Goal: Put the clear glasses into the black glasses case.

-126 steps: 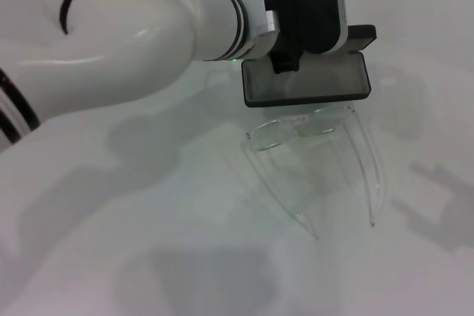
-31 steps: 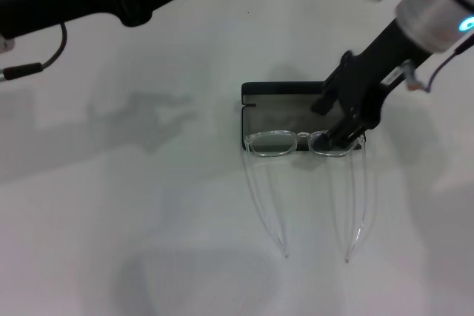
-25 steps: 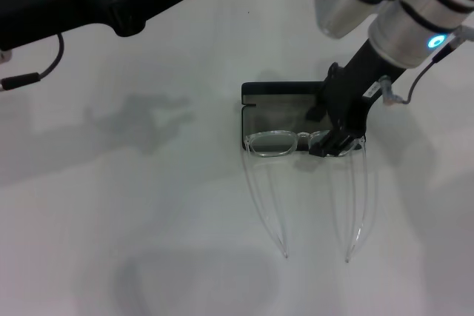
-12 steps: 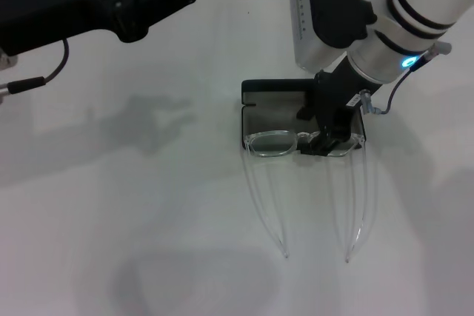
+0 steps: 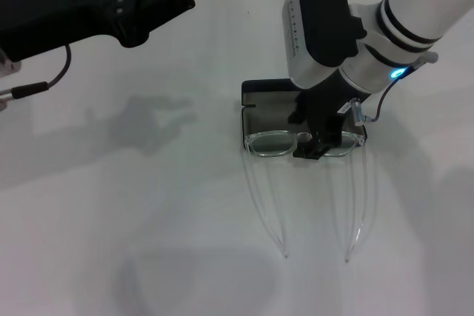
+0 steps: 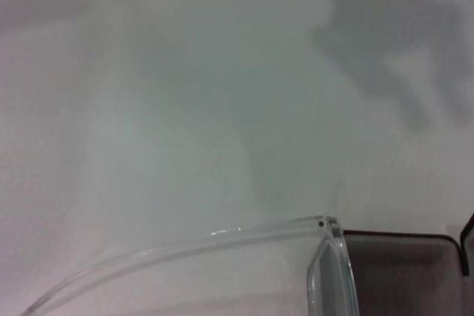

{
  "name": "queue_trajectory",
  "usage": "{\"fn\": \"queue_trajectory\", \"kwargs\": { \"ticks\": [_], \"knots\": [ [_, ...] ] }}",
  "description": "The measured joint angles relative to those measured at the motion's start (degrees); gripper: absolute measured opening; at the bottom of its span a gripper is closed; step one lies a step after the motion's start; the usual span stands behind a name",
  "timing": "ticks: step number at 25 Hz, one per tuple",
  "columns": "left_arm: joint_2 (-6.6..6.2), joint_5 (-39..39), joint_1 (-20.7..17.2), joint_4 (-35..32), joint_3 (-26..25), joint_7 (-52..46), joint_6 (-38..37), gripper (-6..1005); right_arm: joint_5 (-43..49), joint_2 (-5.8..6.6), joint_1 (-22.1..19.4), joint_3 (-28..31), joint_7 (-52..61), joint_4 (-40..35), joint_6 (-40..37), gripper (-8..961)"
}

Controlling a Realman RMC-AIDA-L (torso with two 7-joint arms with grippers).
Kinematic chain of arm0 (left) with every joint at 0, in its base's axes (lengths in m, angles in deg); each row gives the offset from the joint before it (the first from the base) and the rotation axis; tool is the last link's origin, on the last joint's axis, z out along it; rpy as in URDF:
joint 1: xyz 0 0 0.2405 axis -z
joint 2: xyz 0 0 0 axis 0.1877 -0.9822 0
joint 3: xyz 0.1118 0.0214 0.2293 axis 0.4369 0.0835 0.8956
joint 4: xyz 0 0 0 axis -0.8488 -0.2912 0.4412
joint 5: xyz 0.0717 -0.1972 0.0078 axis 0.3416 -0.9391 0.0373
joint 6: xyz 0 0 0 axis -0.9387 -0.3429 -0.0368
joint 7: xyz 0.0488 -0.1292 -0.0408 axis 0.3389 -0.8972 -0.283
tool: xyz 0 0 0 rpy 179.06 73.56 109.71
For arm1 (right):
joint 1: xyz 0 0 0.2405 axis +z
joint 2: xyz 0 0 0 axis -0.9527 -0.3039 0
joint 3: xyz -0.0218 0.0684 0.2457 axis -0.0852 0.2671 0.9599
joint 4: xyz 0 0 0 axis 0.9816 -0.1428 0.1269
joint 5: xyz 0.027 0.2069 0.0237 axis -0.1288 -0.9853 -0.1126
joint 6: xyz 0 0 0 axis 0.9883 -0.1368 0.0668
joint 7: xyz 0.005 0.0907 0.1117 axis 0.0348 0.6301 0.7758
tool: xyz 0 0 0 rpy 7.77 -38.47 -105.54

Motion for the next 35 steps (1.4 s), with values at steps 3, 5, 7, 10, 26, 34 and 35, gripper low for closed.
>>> {"fn": "queue_trajectory", "kwargs": {
  "ticks": [3,5,7,10,26,34,35],
  "knots": [
    [0.0,-0.45,0.08,0.64,-0.03,0.39,0.0,236,-0.84,0.0,-0.08,-0.87,-0.04,0.14,0.52,508],
    [0.0,-0.76,0.17,1.17,-0.04,0.94,0.0,234,-1.01,0.0,-0.14,-1.2,0.01,0.16,0.52,504],
    [0.0,-1.09,0.25,1.86,-0.04,1.59,0.0,233,-1.21,0.0,-0.16,-1.83,0.23,0.16,0.53,501],
    [-0.01,-1.35,0.32,2.61,-0.05,2.24,0.0,231,-1.6,0.0,-0.16,-2.61,0.55,0.16,0.38,423],
    [-0.32,-4.62,0.11,5.15,-5.05,3.56,-5.88,219,-1.06,0.0,-3.8,-4.09,3.27,-6.68,-3.31,122],
    [-0.61,-6.05,0.12,6.25,-7.76,2.72,-11.0,213,-1.31,0.42,-18.39,-0.08,2.78,-27.0,-6.61,119],
    [-0.61,-6.05,0.12,6.25,-7.76,2.72,-11.0,212,-2.45,0.38,-20.7,1.42,2.14,-29.42,-6.86,118]
  ]
}}
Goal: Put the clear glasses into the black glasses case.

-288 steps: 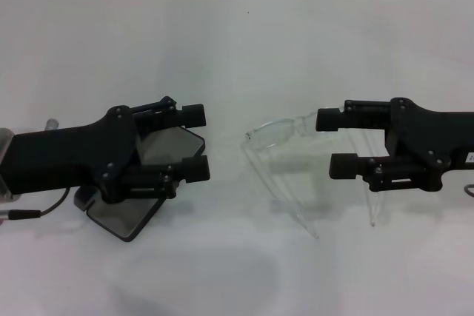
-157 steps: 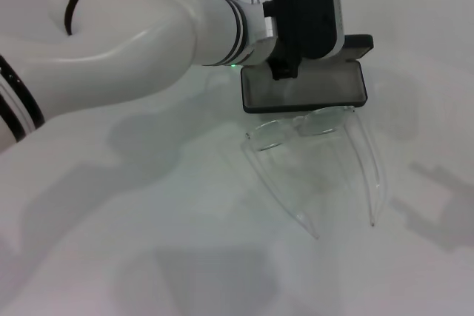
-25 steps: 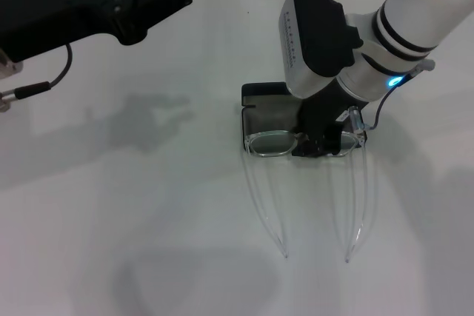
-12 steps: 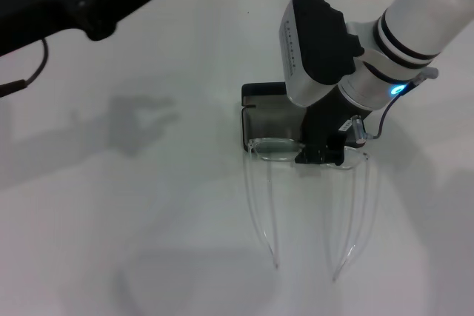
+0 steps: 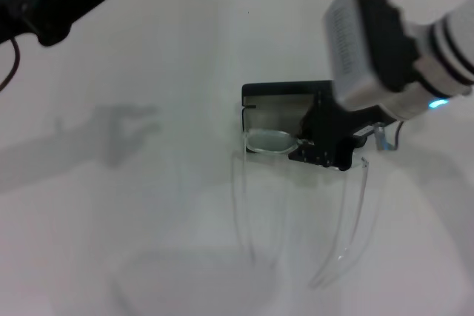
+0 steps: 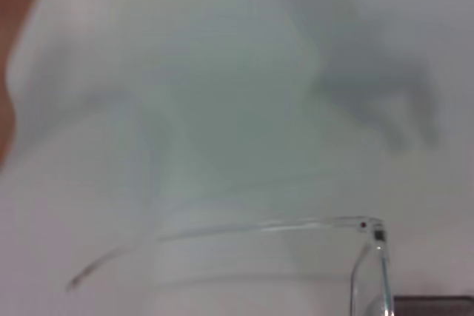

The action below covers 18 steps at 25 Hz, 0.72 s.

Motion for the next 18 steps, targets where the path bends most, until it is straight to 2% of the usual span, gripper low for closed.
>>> {"fn": "queue_trajectory", "kwargs": {
  "ticks": [4,6,9,12,18],
  "knots": [
    [-0.02,0.48,0.23,0.02,0.5,-0.21,-2.35,209,-11.51,0.01,-10.51,6.61,-6.26,-8.06,-0.55,118],
    [-0.02,0.72,0.27,0.03,0.72,-0.22,-3.47,207,-18.86,-0.03,-14.58,10.01,-10.47,-10.0,-0.58,118],
    [-0.01,0.92,0.32,0.02,1.68,-0.22,-5.19,205,-31.92,0.05,-18.5,14.45,-17.01,-9.39,-1.47,118],
    [-0.07,1.38,0.87,0.03,4.13,-0.23,-5.54,192,-43.87,0.28,-20.64,17.06,-24.48,-4.77,-4.45,118],
    [0.24,3.43,3.04,0.92,6.85,-0.21,-5.58,171,-51.64,0.23,-18.85,18.55,-31.16,5.11,-9.41,117]
  ]
}}
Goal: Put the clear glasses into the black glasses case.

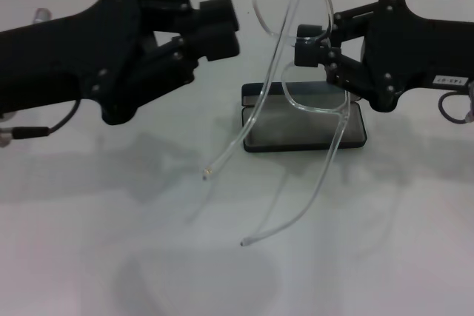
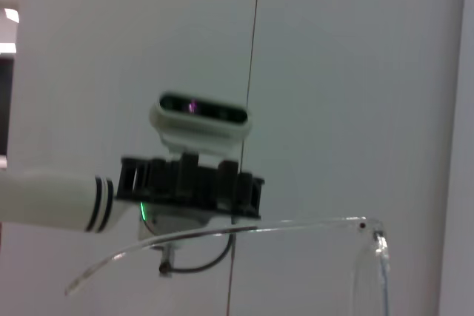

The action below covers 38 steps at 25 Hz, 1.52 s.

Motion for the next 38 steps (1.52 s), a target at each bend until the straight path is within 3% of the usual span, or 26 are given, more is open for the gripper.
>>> {"fn": "queue_trajectory", "kwargs": {
  "ticks": [8,27,38],
  "knots": [
    [-0.13,1.24,2.38,2.97,1.57,0.56,-0.03,171,-1.05,-0.34,2.92,-0.22,-1.6,4.8,-0.99,117],
    [0.05,0.39,3.34,3.94,3.13,1.13,-0.84,171,-3.24,-0.48,8.79,-0.6,-5.69,14.37,-1.56,117],
    [-0.39,0.54,6.34,12.58,3.09,4.51,-0.57,172,-6.03,-0.52,9.15,-1.13,-6.34,15.34,-3.7,118]
  ]
}}
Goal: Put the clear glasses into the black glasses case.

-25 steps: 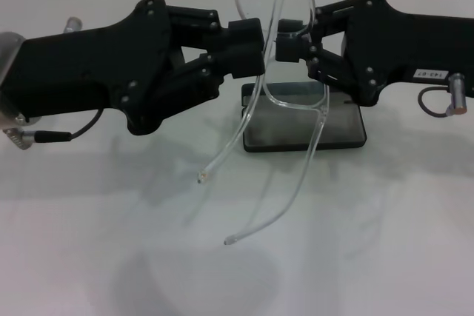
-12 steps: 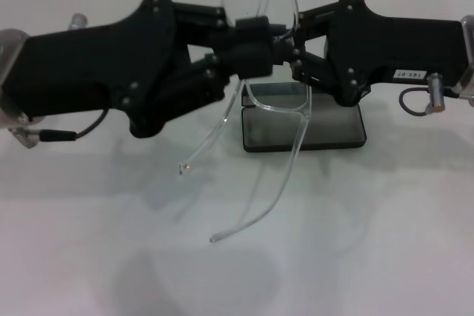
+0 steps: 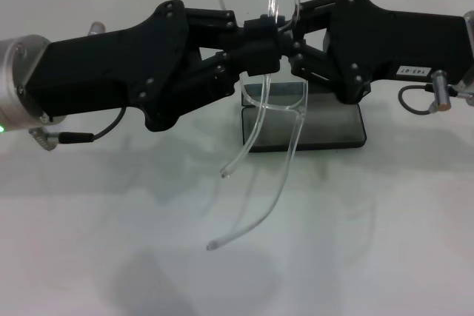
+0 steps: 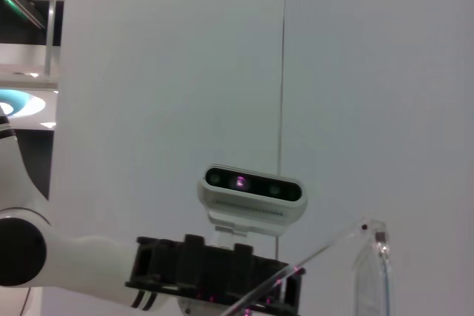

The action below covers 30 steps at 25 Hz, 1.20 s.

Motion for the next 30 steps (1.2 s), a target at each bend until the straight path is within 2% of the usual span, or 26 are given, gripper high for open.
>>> {"fn": "queue_trajectory", "kwargs": {
  "ticks": [11,17,30],
  "knots": [
    [0.58,1.57,-0.08,0.47,-0.01,1.24,0.57,172,-1.69,-0.09,-0.07,-2.89,0.0,0.15,-0.02,118],
    [0.56,1.58,0.05,3.6,-0.06,3.82,0.64,172,-2.32,-0.09,-0.32,-3.78,0.0,0.17,-0.01,118],
    [0.49,1.49,-0.1,4.55,-0.12,4.53,0.77,171,-3.65,-0.08,-0.78,-4.6,-0.36,0.16,-1.28,118]
  ]
}}
